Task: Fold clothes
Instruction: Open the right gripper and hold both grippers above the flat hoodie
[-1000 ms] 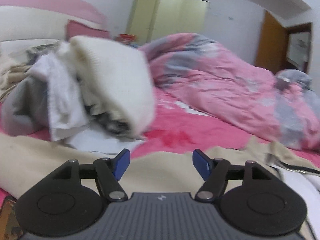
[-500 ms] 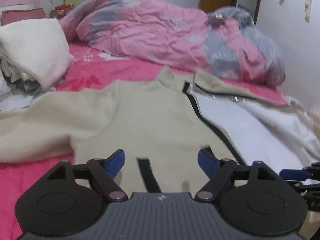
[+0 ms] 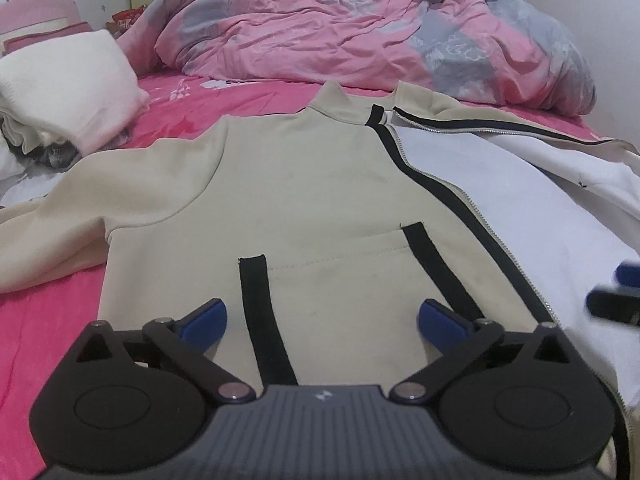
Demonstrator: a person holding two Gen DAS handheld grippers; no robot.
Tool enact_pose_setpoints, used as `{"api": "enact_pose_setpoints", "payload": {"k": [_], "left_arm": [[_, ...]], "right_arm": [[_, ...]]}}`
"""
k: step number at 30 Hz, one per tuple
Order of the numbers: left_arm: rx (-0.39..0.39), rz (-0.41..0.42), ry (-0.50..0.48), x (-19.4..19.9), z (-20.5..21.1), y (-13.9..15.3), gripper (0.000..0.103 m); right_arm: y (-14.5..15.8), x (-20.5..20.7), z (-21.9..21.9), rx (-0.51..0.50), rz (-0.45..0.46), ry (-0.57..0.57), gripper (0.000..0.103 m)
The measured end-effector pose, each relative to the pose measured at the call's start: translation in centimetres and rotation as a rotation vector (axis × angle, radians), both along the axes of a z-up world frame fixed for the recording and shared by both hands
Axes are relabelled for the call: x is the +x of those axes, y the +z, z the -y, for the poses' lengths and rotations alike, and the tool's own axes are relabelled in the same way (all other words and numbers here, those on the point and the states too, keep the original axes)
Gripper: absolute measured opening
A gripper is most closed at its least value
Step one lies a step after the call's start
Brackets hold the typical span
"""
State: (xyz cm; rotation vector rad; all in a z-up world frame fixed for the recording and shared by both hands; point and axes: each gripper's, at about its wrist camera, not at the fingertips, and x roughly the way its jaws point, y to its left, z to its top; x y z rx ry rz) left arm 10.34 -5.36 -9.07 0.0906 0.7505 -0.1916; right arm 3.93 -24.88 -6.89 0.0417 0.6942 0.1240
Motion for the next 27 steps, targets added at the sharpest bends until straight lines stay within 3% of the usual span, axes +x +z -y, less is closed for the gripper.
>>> {"api": "enact_pose_setpoints", "payload": {"k": [2, 5, 10, 14, 16, 27], "left_arm": [[0.003, -0.003, 0.006, 0.1, 0.1, 0.0, 0.103], [0.009, -0.011, 0.018, 0.1, 0.3, 0.0, 0.103], [0.007, -0.035, 0.034, 0.2, 0.3, 0.1, 0.103], [-0.001, -0.057, 0.053, 0.4, 0.2, 0.2, 0.103], [0.000, -0.061, 0.061, 0.4, 0.3, 0.3, 0.103], [0.003, -0.038, 0.060, 0.0, 0.5, 0.1, 0.103]], "right_arm": [[0.3, 0.0, 0.7, -0.007, 0.022, -0.037, 0.062], [-1.4, 0.9, 1.6, -0.005, -0.057, -0.082, 0.068], [-2.7, 0.6, 0.0, -0.097, -0.035, -0.053, 0.082], [-2.7, 1.1, 0.2, -0.072, -0.054, -0.068, 0.091], [-2.8, 1.2, 0.3, -0.066, -0.063, -0.071, 0.102], [-3.2, 0.6, 0.7, -0.031, -0.038, -0.067, 0.102]]}}
